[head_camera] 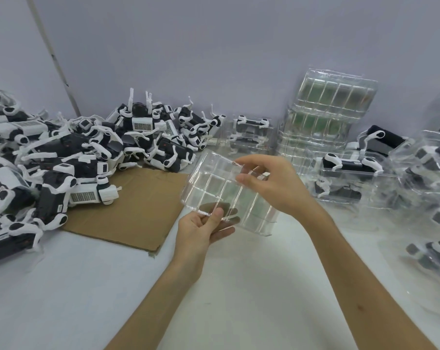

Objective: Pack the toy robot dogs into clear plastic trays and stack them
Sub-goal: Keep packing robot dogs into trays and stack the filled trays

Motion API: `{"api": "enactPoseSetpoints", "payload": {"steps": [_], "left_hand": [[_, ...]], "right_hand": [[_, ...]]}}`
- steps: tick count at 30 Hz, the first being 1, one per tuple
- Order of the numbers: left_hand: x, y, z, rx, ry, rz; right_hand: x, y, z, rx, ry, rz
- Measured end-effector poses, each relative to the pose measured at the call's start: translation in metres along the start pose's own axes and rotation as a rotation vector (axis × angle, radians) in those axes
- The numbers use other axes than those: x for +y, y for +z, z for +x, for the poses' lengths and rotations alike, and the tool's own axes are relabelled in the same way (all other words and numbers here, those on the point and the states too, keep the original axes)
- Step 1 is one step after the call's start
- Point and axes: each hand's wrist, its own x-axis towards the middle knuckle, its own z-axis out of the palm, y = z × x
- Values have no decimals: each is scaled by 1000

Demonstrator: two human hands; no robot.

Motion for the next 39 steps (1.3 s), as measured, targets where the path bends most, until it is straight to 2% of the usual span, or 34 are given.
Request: {"api": "enactPoseSetpoints", "payload": {"steps": [4,7,10,12,15,18,20,27,31,34,39], "left_hand": [[1,-4,-1,31,-28,50],[3,-6,-1,83,-79,107],[7,-6,-4,114,-204,385],[12,-7,-6,113,-280,488],[17,-7,-5,48,-250,398],[19,-4,-6,-173,-97,233],[22,-2,-8,-234,-19,146],[24,3,-12,-137,47,14],[23,1,-11,-159,54,-46],[22,1,-10,-162,18,-198],[24,1,-9,-131,2,-294]], "right_hand": [[-1,-3,3,21,-16,-25],[-5,-10,4,129,-40,-18],[-11,-23,3,236,-90,18],[-17,-29,1,241,-123,6],[-23,-33,-1,229,-153,-22],[-29,-32,-1,194,-159,-33],[-32,-28,-3,149,-152,-43],[-43,-13,-6,13,-142,-54],[-46,-3,-8,-82,-125,-110],[-47,1,-9,-96,-113,-108],[-46,6,-9,-149,-90,-280]]}}
